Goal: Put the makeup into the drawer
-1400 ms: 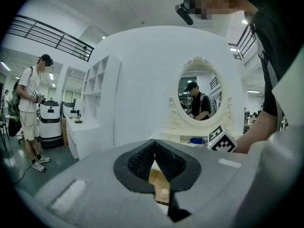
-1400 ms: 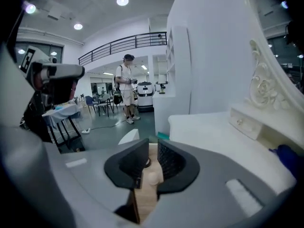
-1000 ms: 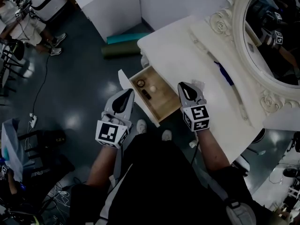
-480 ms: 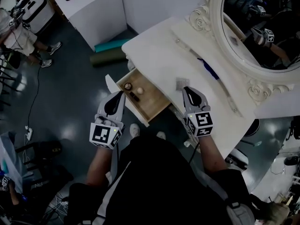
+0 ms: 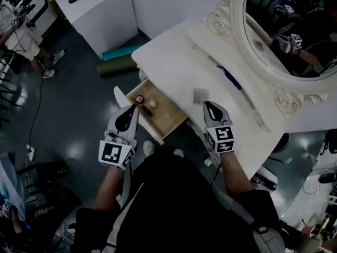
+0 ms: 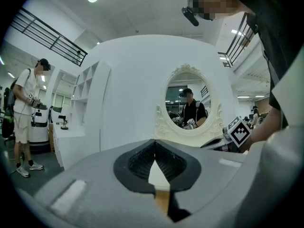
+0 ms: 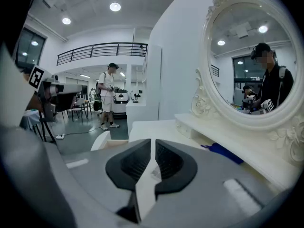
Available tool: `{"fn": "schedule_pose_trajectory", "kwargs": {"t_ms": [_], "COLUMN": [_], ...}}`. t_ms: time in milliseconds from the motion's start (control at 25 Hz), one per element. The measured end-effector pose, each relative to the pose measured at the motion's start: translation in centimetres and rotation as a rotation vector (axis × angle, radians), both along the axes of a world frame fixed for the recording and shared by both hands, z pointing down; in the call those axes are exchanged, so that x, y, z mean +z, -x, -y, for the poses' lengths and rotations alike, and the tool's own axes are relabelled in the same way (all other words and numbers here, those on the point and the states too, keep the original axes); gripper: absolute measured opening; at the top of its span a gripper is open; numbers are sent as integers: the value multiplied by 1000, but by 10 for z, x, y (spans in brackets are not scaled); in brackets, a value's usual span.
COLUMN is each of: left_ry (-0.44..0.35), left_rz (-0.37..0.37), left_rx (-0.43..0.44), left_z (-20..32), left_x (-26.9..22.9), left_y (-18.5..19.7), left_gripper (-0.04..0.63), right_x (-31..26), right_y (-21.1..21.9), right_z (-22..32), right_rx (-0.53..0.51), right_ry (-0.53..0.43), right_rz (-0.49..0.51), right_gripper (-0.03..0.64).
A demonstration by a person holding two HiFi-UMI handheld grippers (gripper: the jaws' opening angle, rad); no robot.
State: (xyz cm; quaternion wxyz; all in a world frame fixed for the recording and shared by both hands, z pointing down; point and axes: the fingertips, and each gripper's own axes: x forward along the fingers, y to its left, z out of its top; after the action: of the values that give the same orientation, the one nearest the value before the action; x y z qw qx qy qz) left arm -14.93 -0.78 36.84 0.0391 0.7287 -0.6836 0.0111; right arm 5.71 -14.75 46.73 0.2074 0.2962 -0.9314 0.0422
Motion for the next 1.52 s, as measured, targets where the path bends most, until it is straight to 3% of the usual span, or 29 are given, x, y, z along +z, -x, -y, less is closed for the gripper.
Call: {"fn": "schedule_pose_trajectory", "kwargs": {"t_ms": [160,360,680,920,1120,1520], "left_ry": [15,42,95,149,164,180], "left_rz": [1,1,-2,5,-7,-22], "left_rx": [7,19,21,24,40,39], "left_z": [3,4,5,10,13,12], "left_x": [3,8,20,30,37,51], "left_y": [2,5,15,24,25,29], "left_gripper": [3,3,3,3,4,3], "right_x": [26,72,126,148,161,160], "right_y": [0,2,14,19,16,27], "right_z": [8,27,49,64,67,53], "right_rx": [13,89,210,267,300,219], "right_ry": [45,163,313,367,435,405], "right_rz": [-66,-159,-245,-298,-286,-283], "right_gripper": [94,286,450,454,453,426]}}
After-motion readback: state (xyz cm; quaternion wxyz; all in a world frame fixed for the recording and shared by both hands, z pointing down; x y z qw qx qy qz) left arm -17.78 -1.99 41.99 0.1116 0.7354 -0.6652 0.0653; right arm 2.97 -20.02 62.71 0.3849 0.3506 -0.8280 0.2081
